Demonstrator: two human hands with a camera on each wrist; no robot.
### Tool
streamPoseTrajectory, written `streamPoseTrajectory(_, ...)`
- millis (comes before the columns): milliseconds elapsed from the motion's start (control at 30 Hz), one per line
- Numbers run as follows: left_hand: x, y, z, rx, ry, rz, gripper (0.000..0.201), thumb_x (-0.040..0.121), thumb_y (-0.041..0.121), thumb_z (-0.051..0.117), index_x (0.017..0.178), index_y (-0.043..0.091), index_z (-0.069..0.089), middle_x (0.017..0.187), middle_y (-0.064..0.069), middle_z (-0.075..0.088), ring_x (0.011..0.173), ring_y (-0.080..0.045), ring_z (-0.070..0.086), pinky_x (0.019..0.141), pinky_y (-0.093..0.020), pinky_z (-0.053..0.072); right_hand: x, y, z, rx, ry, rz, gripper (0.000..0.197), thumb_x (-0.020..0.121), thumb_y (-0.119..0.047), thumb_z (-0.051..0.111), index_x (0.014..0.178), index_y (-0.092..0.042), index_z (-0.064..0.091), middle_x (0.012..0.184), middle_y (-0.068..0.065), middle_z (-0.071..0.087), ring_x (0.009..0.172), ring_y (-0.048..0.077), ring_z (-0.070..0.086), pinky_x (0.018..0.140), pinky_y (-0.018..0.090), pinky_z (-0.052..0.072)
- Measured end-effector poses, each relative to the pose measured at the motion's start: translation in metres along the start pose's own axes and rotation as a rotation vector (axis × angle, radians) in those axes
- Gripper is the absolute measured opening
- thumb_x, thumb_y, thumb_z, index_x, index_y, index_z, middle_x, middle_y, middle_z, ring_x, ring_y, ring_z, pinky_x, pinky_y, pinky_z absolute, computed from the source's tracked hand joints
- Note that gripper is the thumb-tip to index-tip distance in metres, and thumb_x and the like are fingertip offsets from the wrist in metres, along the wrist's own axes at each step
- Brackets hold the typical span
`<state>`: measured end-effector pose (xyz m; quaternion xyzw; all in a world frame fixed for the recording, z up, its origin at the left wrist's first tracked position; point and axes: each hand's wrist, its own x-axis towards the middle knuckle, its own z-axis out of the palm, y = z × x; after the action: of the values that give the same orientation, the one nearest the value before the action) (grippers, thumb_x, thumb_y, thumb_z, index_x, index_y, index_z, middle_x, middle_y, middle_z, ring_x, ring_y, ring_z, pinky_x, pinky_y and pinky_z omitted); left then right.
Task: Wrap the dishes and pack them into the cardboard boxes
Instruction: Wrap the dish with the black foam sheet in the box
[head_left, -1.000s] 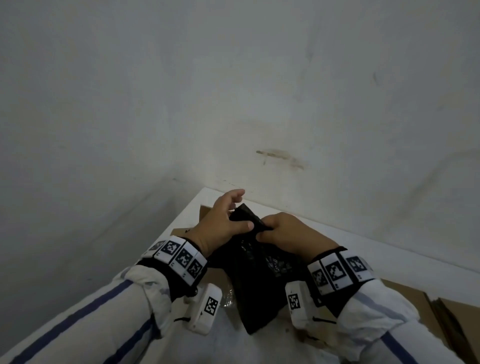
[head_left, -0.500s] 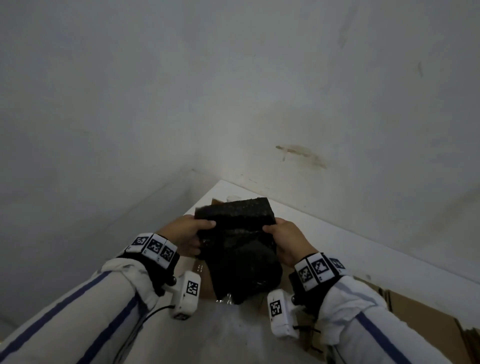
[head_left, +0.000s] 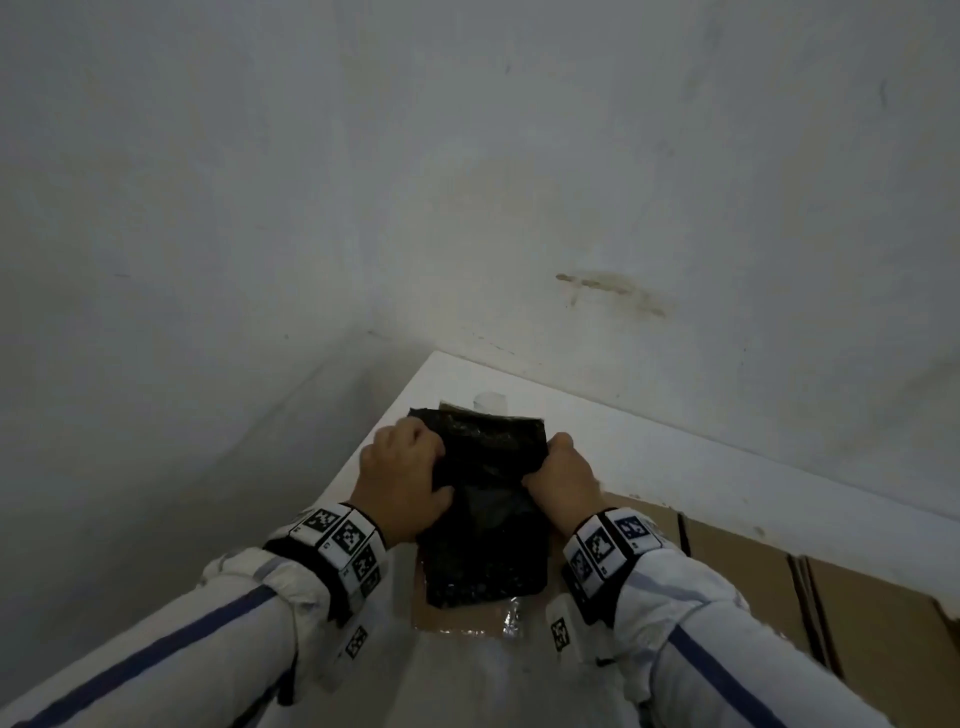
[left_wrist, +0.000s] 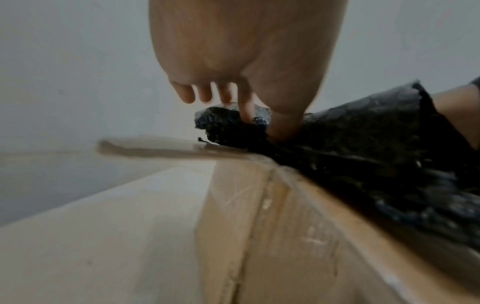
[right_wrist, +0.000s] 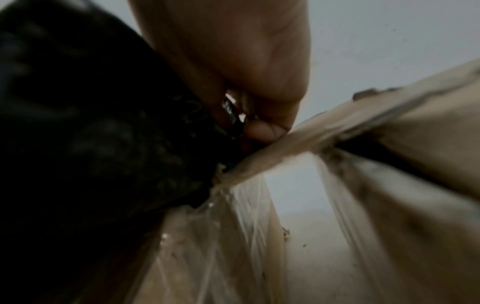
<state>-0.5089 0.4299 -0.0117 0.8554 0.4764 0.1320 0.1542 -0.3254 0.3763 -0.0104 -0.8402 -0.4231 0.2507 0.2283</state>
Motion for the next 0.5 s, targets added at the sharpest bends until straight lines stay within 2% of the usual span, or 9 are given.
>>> streamPoseTrajectory(67,0.007,-0.010,0.002,0.115,-0.226,0.145,0.091,0.051,0.077,0.031,0.120,0.022,0.054,0.129,-0.001,0.042,0.120,-0.026,0.040,0.097,-0.036,0.032,0.000,-0.002,0.003,-0.118,0.029,-0.051,0.016,0.085,-0.011,0.051,0.096,-0.013,0.038,0.095,0.007,0.048,0.092,0.032,0.058,0.081,0.042,0.049)
streamPoseTrajectory(133,0.014,-0.016,0.000,0.200,-0.337,0.232,0.105,0.044,0.083,0.027,0.127,0.023,0.049,0.135,0.002,0.036,0.125,-0.022,0.035,0.103,-0.035,0.027,0.000,-0.005,0.005,-0.282,0.044,-0.109,0.018,0.086,-0.012,0.049,0.103,-0.011,0.045,0.108,0.010,0.046,0.095,0.032,0.057,0.079,0.038,0.048)
streamPoseTrajectory(167,0.017,-0.018,0.000,0.222,-0.348,0.261,0.102,0.046,0.082,0.031,0.128,0.023,0.048,0.137,0.002,0.034,0.126,-0.022,0.033,0.103,-0.035,0.026,0.000,-0.007,0.002,-0.317,0.033,-0.116,0.018,0.087,-0.013,0.050,0.104,-0.011,0.045,0.109,0.011,0.048,0.095,0.031,0.057,0.075,0.035,0.046)
streamPoseTrajectory(233,0.024,-0.021,0.002,0.252,-0.341,0.319,0.082,0.060,0.069,0.051,0.126,0.020,0.048,0.138,0.000,0.032,0.127,-0.022,0.032,0.103,-0.035,0.026,0.002,-0.017,-0.008,-0.238,-0.009,-0.092,0.016,0.084,-0.014,0.056,0.091,-0.015,0.041,0.094,0.007,0.052,0.089,0.028,0.055,0.063,0.028,0.040)
streamPoseTrajectory(300,0.028,-0.022,0.003,0.274,-0.335,0.366,0.068,0.066,0.055,0.063,0.122,0.018,0.050,0.137,-0.001,0.032,0.126,-0.024,0.031,0.104,-0.036,0.029,0.003,-0.029,-0.023,-0.025,-0.028,-0.034,0.030,0.076,-0.011,0.064,0.080,-0.018,0.035,0.080,0.003,0.048,0.080,0.024,0.053,0.055,0.027,0.040)
streamPoseTrajectory(333,0.030,-0.023,0.003,0.284,-0.332,0.384,0.066,0.066,0.052,0.064,0.120,0.017,0.050,0.137,-0.001,0.032,0.126,-0.024,0.032,0.104,-0.037,0.029,0.001,-0.037,-0.028,0.085,-0.044,-0.039,0.033,0.074,-0.009,0.067,0.081,-0.018,0.036,0.080,0.004,0.048,0.077,0.024,0.054,0.055,0.028,0.044)
streamPoseTrajectory(400,0.033,-0.022,0.003,0.305,-0.332,0.422,0.063,0.066,0.052,0.064,0.116,0.017,0.052,0.134,-0.002,0.033,0.125,-0.025,0.033,0.104,-0.037,0.030,-0.006,-0.051,-0.032,0.070,-0.173,-0.128,0.037,0.073,-0.009,0.072,0.093,-0.018,0.043,0.092,0.004,0.051,0.080,0.022,0.056,0.058,0.027,0.049)
streamPoseTrajectory(433,0.034,-0.021,0.003,0.319,-0.328,0.451,0.061,0.067,0.052,0.064,0.116,0.017,0.052,0.133,-0.002,0.035,0.124,-0.024,0.034,0.104,-0.036,0.030,-0.009,-0.056,-0.029,-0.093,-0.270,-0.178,0.045,0.073,-0.013,0.075,0.107,-0.018,0.046,0.105,0.003,0.050,0.089,0.021,0.055,0.066,0.027,0.049)
streamPoseTrajectory(500,0.037,-0.021,0.004,0.339,-0.320,0.516,0.060,0.070,0.053,0.063,0.117,0.017,0.052,0.132,-0.003,0.037,0.123,-0.024,0.033,0.105,-0.036,0.029,-0.011,-0.056,-0.018,-0.475,-0.409,-0.232,0.072,0.074,-0.022,0.075,0.134,-0.021,0.037,0.129,0.004,0.038,0.109,0.024,0.052,0.086,0.031,0.049)
